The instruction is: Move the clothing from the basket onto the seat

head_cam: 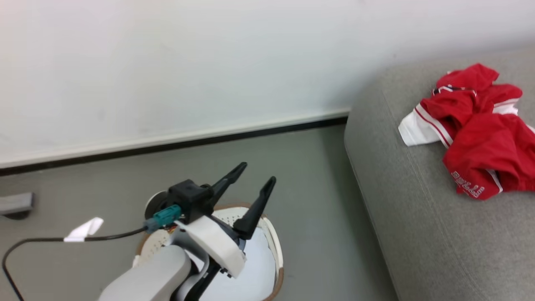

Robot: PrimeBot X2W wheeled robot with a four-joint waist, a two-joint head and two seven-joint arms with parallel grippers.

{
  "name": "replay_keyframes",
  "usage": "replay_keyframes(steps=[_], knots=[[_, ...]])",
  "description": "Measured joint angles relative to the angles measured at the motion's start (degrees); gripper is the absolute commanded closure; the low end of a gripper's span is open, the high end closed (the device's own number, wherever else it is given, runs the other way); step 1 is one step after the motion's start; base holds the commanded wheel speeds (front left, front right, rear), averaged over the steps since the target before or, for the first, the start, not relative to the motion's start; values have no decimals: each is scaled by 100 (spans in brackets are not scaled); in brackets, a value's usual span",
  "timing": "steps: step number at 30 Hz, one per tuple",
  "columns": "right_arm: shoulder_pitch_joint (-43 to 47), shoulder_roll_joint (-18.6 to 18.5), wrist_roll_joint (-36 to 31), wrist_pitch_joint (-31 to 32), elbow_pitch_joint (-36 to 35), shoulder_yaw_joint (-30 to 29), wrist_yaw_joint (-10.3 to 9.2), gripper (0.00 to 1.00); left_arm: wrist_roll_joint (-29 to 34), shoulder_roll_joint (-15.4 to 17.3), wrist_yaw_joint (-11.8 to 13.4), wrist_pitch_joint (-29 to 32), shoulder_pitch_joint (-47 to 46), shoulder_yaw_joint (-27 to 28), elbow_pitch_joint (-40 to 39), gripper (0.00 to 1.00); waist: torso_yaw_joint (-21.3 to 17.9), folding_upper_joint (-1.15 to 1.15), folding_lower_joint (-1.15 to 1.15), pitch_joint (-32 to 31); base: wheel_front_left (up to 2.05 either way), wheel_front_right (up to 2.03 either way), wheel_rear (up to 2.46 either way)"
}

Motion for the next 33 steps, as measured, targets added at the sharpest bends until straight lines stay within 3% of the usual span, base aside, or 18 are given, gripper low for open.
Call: replay_keyframes(steps=[6,14,21,28,33], knots=[[272,414,-87,-610,-780,-57,0,0,-88,92,187,-9,333,602,-144,0,299,0,0,-387,0,0,0],[358,1198,-522,-1530,-939,16,0,0,-234,254,365,-10,1074,1538,-391,0,795,0,0,-723,0,0,0],[544,1974,-527,-2209,-742,53,0,0,-168,375,587,-12,1740,2337,-505,0,1147,0,1,-859,0,0,0],[945,2404,-569,-2797,-169,103,0,0,176,157,588,-13,2377,3021,-589,0,1384,0,1,-936,0,0,0],[1177,2707,-530,-3127,194,98,0,0,563,-197,498,-14,2811,3629,-600,0,1442,0,1,-988,0,0,0]])
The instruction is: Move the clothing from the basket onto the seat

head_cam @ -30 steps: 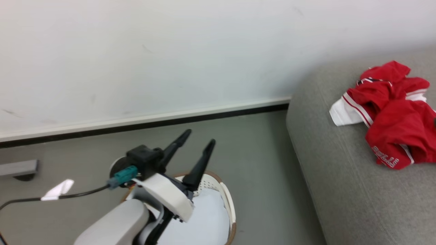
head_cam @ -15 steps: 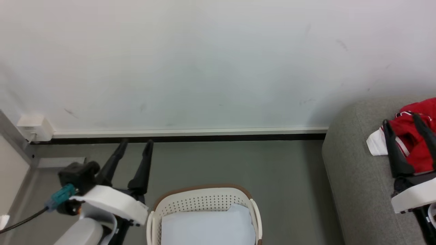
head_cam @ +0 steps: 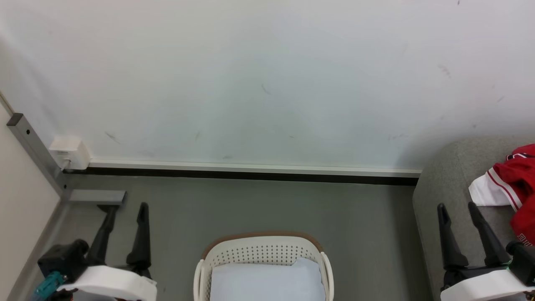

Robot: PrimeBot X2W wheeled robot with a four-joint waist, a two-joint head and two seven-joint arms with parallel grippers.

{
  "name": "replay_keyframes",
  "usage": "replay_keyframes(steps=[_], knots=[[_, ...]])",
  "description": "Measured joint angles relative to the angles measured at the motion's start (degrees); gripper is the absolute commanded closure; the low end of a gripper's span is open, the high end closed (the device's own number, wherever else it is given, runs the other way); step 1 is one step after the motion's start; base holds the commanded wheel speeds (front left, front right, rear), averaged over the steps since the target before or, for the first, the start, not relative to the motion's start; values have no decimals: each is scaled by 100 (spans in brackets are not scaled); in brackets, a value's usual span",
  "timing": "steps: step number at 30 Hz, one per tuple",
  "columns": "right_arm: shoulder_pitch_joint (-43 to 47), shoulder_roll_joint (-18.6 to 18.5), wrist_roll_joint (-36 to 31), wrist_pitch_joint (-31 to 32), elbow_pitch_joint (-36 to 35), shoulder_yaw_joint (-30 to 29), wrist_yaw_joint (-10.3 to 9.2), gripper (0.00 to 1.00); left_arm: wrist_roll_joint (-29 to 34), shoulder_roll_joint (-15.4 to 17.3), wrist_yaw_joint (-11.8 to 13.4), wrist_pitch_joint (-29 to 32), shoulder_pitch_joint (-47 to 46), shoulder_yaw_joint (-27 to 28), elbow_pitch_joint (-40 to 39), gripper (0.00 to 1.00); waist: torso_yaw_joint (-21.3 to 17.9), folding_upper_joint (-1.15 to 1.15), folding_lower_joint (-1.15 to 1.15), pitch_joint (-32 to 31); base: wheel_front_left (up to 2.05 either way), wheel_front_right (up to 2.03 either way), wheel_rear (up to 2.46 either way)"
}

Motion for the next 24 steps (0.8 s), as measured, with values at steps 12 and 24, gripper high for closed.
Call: replay_keyframes(steps=[12,24], knots=[[271,421,-400,-380,357,194,0,0,936,-814,-543,0,498,743,422,0,25,0,0,-80,0,0,0],[260,541,-548,-382,367,328,0,0,1636,-1258,-902,0,533,1259,677,0,-8,0,1,-121,0,0,0]])
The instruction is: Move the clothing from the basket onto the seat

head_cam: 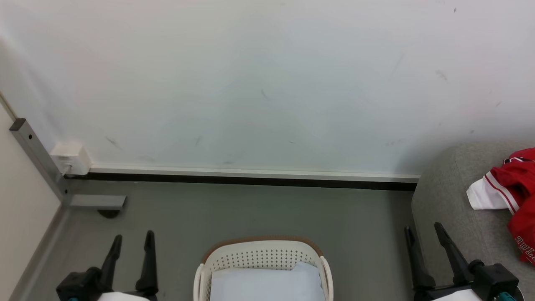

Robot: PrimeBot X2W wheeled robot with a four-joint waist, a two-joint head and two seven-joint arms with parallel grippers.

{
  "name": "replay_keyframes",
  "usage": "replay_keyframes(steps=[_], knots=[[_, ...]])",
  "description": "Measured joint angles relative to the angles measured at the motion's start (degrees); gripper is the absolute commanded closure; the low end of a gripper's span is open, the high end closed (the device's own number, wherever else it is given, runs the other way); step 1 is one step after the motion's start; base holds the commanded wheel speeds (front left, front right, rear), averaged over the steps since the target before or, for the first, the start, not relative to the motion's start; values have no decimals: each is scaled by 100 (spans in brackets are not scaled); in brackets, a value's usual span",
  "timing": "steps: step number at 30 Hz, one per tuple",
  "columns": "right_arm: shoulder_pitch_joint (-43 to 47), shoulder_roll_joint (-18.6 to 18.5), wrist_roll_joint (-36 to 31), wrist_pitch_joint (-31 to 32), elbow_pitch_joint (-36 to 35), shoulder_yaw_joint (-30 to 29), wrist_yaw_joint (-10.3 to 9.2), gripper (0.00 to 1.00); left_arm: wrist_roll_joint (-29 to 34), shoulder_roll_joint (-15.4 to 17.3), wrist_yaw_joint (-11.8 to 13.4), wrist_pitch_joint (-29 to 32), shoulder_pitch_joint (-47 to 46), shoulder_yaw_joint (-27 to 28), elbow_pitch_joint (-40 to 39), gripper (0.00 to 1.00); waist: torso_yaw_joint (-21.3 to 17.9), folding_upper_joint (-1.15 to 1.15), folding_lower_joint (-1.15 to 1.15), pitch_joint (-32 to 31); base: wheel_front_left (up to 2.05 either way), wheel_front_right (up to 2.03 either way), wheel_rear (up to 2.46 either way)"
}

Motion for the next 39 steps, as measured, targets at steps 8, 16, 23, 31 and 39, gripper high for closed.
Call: replay_keyframes(steps=[8,16,23,31,39], knots=[[-40,11,9,-4,-3,22,0,0,233,-190,-226,0,-1,243,138,0,-35,0,0,2,0,0,0],[-80,12,43,-5,-4,37,0,0,402,-328,-363,0,-5,416,227,0,-40,0,0,-27,0,0,0],[-82,14,51,-3,59,102,0,100,492,-407,-422,1,3,519,310,100,-59,0,0,-43,0,0,0],[143,26,427,152,265,68,0,100,104,-502,-424,185,133,553,555,100,-62,0,0,-30,0,0,0],[138,26,1203,357,231,-77,0,100,-690,-510,-474,380,120,591,523,100,-64,0,0,-6,0,0,0]])
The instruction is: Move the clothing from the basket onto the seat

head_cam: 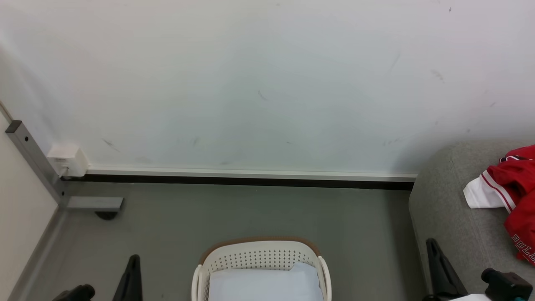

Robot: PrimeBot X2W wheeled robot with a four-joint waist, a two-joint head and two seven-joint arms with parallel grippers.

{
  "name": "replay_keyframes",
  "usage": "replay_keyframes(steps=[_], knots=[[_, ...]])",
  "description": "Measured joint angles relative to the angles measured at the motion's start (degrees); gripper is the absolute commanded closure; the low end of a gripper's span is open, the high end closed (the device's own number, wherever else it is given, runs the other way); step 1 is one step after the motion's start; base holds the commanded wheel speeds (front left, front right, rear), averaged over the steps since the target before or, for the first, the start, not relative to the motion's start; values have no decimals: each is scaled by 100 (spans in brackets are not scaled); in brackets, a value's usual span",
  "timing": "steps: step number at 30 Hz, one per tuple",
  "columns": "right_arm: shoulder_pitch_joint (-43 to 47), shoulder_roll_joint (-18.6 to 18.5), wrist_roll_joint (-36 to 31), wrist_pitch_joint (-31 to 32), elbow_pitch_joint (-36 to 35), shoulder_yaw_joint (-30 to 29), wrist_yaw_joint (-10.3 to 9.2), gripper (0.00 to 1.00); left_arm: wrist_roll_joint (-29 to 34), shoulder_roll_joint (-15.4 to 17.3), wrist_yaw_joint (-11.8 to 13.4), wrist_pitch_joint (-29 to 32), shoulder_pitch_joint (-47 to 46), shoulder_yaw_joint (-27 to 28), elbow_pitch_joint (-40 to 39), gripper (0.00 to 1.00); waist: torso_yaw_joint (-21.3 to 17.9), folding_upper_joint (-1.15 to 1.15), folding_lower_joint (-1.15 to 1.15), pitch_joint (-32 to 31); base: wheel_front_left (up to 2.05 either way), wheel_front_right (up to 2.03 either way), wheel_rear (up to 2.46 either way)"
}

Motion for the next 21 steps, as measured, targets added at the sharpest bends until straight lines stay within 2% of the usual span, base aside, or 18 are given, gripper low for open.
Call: replay_keyframes(steps=[21], knots=[[-24,2,1737,488,-111,-342,0,100,-1795,-42,-103,478,-111,120,-105,100,-6,0,0,62,0,0,0]])
